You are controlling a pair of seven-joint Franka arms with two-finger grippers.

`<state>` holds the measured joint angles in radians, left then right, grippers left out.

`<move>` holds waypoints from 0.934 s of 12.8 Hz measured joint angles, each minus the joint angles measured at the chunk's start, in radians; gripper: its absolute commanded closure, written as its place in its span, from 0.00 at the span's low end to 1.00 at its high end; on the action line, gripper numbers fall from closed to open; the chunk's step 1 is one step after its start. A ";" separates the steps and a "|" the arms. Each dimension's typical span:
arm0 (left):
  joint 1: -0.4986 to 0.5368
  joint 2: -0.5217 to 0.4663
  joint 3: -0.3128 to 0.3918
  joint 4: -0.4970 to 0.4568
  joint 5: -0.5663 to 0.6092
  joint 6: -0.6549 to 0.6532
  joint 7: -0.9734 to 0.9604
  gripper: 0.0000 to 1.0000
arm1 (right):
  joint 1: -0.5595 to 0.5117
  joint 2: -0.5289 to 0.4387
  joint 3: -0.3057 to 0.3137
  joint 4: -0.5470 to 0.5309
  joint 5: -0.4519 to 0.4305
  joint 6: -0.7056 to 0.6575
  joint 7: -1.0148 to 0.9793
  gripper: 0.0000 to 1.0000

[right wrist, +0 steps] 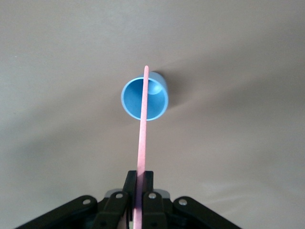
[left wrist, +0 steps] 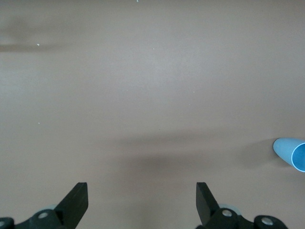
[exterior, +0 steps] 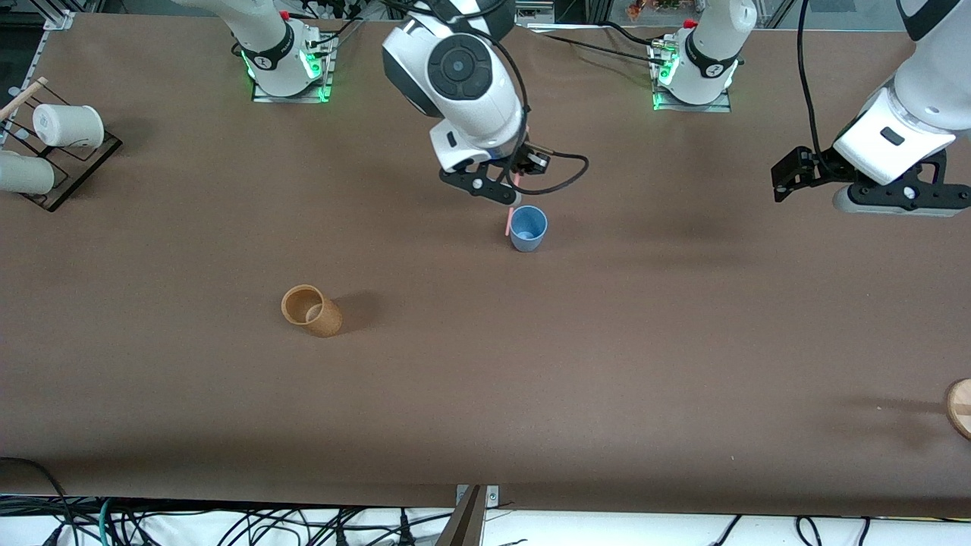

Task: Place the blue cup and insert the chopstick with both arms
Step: 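Carry the pink chopstick over the blue cup with the right gripper, then lower the chopstick into the blue cup with the right gripper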

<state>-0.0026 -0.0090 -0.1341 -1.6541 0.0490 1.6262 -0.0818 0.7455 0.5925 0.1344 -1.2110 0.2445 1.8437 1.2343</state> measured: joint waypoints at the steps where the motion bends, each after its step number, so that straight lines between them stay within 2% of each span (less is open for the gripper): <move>1: -0.007 -0.003 0.001 -0.003 0.000 0.002 0.000 0.00 | 0.012 0.018 0.000 0.008 0.001 0.026 0.028 0.99; 4: -0.028 -0.003 0.005 -0.004 0.000 0.005 -0.001 0.00 | 0.043 0.044 0.000 -0.002 0.029 0.078 0.082 0.99; 10: -0.056 -0.003 0.016 -0.004 0.000 0.005 -0.001 0.00 | 0.046 0.042 -0.005 -0.059 0.084 0.082 0.108 0.99; 12: -0.054 -0.001 0.019 -0.002 0.000 0.005 -0.001 0.00 | 0.046 0.041 -0.005 -0.075 0.095 0.086 0.115 0.95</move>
<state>-0.0570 -0.0099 -0.1146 -1.6564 0.0490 1.6315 -0.0825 0.7910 0.6340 0.1290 -1.2859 0.3397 1.9295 1.3491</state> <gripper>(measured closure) 0.000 0.921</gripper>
